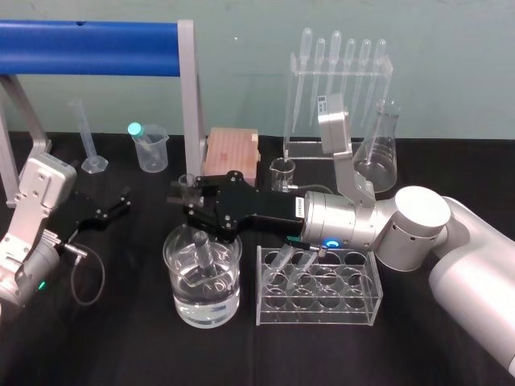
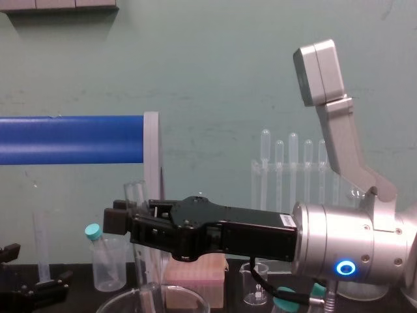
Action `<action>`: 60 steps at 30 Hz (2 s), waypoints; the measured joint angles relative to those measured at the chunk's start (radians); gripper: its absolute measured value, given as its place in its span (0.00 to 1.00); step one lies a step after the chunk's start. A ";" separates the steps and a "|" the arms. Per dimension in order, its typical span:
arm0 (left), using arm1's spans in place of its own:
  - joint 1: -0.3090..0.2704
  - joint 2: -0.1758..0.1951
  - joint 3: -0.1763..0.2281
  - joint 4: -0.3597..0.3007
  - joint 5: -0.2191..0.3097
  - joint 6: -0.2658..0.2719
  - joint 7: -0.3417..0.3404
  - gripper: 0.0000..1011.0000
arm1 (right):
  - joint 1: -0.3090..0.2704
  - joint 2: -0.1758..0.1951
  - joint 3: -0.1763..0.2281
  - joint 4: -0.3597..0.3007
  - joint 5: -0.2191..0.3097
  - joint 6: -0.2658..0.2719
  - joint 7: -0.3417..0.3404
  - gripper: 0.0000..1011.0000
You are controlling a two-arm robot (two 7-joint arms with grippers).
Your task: Hold the test tube with one hand and immerse one end into the beaker, then return it to the test tube rack.
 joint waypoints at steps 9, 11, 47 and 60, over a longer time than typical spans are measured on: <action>0.000 0.000 0.000 0.000 0.000 0.000 0.000 0.99 | 0.000 0.000 0.000 0.000 0.000 0.000 0.000 0.23; 0.000 0.000 0.000 0.000 0.000 0.000 0.000 0.99 | 0.000 0.000 0.000 0.000 0.000 0.000 0.000 0.23; 0.000 0.000 0.000 0.000 0.000 0.000 0.000 0.99 | 0.000 0.000 0.000 0.000 0.000 0.000 0.000 0.23; 0.000 0.000 0.000 0.000 0.000 0.000 0.000 0.99 | 0.000 0.000 0.000 0.000 0.000 0.000 0.000 0.23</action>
